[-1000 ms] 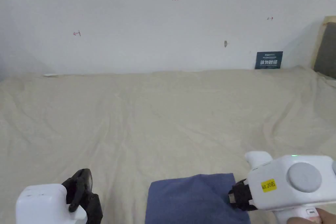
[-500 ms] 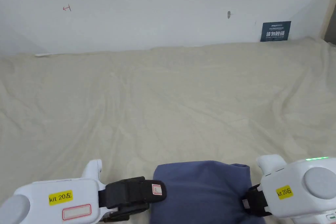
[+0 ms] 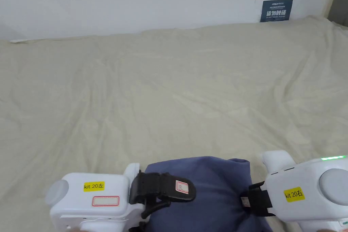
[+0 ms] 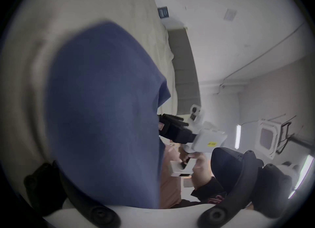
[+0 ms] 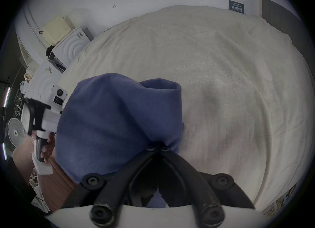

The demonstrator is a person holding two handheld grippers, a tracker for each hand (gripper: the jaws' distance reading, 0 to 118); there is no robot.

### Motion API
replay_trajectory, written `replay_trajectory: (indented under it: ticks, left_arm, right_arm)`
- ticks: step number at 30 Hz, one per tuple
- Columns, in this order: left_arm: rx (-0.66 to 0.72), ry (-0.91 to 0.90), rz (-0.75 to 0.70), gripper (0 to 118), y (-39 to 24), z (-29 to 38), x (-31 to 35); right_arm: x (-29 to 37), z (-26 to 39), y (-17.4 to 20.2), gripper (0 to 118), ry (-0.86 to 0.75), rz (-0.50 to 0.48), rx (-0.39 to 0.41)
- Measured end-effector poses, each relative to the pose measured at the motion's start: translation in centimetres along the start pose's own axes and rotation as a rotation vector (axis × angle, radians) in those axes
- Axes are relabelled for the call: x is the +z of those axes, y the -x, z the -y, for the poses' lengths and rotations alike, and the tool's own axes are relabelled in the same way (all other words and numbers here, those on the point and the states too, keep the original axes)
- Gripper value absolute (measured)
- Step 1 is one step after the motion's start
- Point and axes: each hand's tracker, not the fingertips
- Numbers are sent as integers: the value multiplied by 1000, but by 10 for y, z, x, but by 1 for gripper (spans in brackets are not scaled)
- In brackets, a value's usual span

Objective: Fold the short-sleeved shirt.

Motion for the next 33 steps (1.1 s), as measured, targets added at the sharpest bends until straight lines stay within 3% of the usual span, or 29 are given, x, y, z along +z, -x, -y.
replay_trajectory:
  ticks: [2, 3, 4, 6, 7, 10, 14, 18, 21, 25, 28, 30, 33]
  left_arm:
    - [-26, -6, -61, 118, -10, 0, -3]
    - [-29, -46, -98, 112, -12, 5, 0]
    - [-56, -99, -158, 93, -17, 9, 2]
    - [-132, -150, -407, 22, -22, 13, -3]
    - [-126, -135, -428, 22, -19, 15, -3]
    - [-68, -123, -371, 22, -25, 13, -8]
    - [-204, -92, -502, 22, -49, 14, -14]
    - [-305, -74, -600, 22, -83, 13, 8]
    - [-417, -95, -738, 22, -102, 11, 62]
    - [-348, -164, -1023, 22, -96, 0, 156]
    - [-464, -89, -1412, 22, -77, -4, 223]
    - [-387, -88, -1550, 22, -62, -7, 269]
    - [-143, -88, -1573, 22, -37, -5, 338]
  right_arm:
    - [1, 2, -4, 0, -9, -15, -14]
    - [2, 2, -5, 0, -14, -23, -24]
    - [3, 3, -6, 0, -20, -31, -32]
    - [6, 7, -9, 0, -40, -54, -43]
    - [7, 8, -10, 0, -53, -97, -57]
    - [7, 11, -8, 0, -57, -72, -61]
    - [12, 14, -1, 0, -87, -51, -43]
    - [19, 18, 7, 0, -105, -100, -51]
    - [21, 20, 18, 0, -107, -115, -58]
    - [17, 27, 42, 0, -83, -125, -62]
    - [10, 30, 60, 0, -42, -128, -52]
    - [5, 33, 70, 0, -44, -107, -51]
    - [-5, 31, 80, 0, -33, -82, -56]
